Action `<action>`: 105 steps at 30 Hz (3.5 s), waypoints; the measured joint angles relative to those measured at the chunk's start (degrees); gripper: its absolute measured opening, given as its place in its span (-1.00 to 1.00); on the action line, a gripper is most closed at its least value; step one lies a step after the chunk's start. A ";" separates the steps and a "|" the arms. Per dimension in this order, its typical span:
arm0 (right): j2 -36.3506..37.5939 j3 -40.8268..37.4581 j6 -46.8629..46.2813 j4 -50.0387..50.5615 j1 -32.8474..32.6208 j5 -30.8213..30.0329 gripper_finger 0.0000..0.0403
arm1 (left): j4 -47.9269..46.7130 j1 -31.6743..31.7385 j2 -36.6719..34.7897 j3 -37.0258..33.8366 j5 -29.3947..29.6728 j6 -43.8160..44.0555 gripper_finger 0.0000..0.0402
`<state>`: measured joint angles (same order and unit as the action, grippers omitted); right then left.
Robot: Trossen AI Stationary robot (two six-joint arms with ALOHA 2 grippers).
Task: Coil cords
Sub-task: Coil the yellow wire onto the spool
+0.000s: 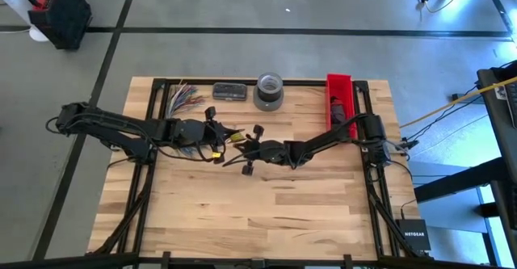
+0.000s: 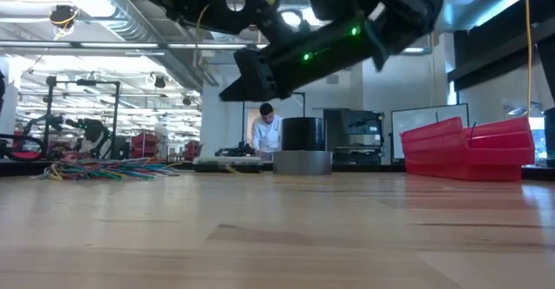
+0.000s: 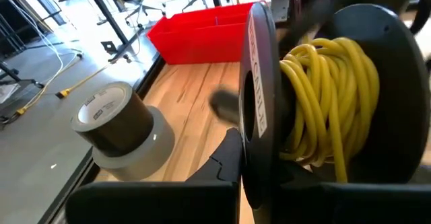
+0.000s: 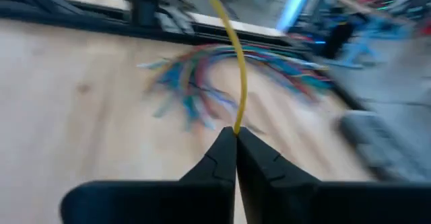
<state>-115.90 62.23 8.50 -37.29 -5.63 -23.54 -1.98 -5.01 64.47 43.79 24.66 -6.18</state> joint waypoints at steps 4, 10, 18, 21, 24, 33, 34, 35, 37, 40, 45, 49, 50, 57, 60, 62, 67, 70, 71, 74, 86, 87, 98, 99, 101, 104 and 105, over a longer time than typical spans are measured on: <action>3.62 -0.01 4.84 7.39 -0.94 -8.20 -0.98 | -2.47 -0.48 -1.23 0.00 0.44 -0.05 -1.00; 7.58 -0.06 6.02 16.66 -2.70 -14.84 -0.99 | -7.62 -1.70 -2.72 0.00 4.69 -0.22 -1.00; 13.45 -0.08 3.43 24.25 -3.41 -18.94 -0.99 | -15.30 -1.69 -2.58 -0.02 5.04 -1.28 -1.00; 16.10 -0.08 1.10 26.52 -3.41 -18.91 -0.99 | -17.55 -1.26 -2.56 -0.02 4.98 0.02 -1.00; 18.24 -0.08 -0.86 26.62 -3.41 -15.81 -0.99 | -17.25 -0.22 -2.54 -0.28 5.02 0.90 -1.00; 18.32 -0.06 -5.44 14.91 -3.36 -0.40 -0.99 | -14.37 3.04 1.16 -0.42 4.93 2.73 -1.00; 17.94 -0.06 -5.54 13.61 -3.36 0.31 -0.99 | -13.23 3.17 2.20 -0.42 4.88 2.19 -1.00; 17.56 -0.06 -5.56 12.29 -3.36 0.56 -0.99 | -11.77 3.27 3.18 -0.42 4.88 1.37 -1.00; 16.51 -0.06 -5.54 9.74 -3.32 0.70 -0.99 | -8.02 3.63 5.00 -0.42 4.87 0.26 -1.00; 14.73 -0.06 -5.49 6.85 -2.98 1.17 -0.99 | -2.83 3.69 7.23 -0.42 4.89 -1.26 -1.00; 13.02 -0.06 -5.25 4.28 -2.49 1.24 -0.99 | -0.30 3.66 9.78 0.16 0.96 -2.05 -1.00; 12.51 -0.06 -3.46 3.40 -2.45 2.91 -0.99 | 0.86 3.58 10.44 0.48 0.67 -3.24 -1.00; 12.40 -0.06 -3.41 3.28 -2.48 3.67 -0.99 | 1.72 3.58 10.44 0.46 0.70 -2.88 -1.00; 11.35 0.25 -3.50 6.45 -2.62 4.82 -0.99 | 5.93 3.24 10.15 0.24 0.62 2.42 -1.00; 11.37 0.32 -3.18 7.33 -2.77 4.30 -0.99 | 5.95 3.19 10.16 0.24 0.06 2.83 -1.00; 11.33 0.26 -1.90 6.92 -3.08 3.68 -0.99 | 5.36 3.21 10.16 0.24 0.07 2.80 -1.00; 12.11 1.10 -0.61 7.79 -4.11 0.42 -0.99 | 3.28 3.87 10.14 0.57 -0.49 2.33 -1.00; 12.22 2.52 -0.29 8.14 -4.11 -0.69 -0.99 | 3.49 4.01 9.99 0.68 -0.50 2.64 -1.00; 12.22 2.94 -0.37 8.43 -4.11 -1.20 -0.99 | 3.68 4.02 9.98 0.68 -0.29 2.54 -1.00; 12.22 4.57 -1.62 10.06 -4.11 -1.74 -0.99 | 5.37 3.95 9.98 0.74 -0.21 2.62 -1.00; 11.86 7.94 -0.71 19.71 -4.13 -2.81 -0.99 | 5.99 3.86 9.10 0.72 -0.31 4.82 -1.00; 11.72 7.94 -0.70 21.22 -4.13 -2.85 -0.99 | 6.12 3.76 8.55 0.71 -0.79 4.79 -1.00; 11.57 7.64 -0.73 27.62 -4.26 -3.44 -0.99 | 5.25 1.30 5.81 0.46 -1.71 4.25 -1.00; 11.57 7.62 -0.73 27.62 -4.24 -3.53 -0.99 | 5.21 1.17 5.54 0.46 -1.72 4.26 -1.00; 11.53 7.48 -0.74 26.00 -4.24 -3.85 -0.99 | 5.93 1.02 5.37 0.46 -1.57 4.25 -1.00; 11.41 7.15 -0.70 21.07 -4.24 -4.32 -0.99 | 6.72 1.02 5.37 0.46 -2.03 4.50 -1.00; 11.31 7.04 -0.68 19.35 -4.24 -4.33 -0.99 | 6.91 1.04 5.40 0.46 -2.45 4.68 -1.00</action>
<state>-104.59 69.27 7.81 -17.94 -9.87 -27.87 4.92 -3.97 69.87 44.25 22.20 -1.50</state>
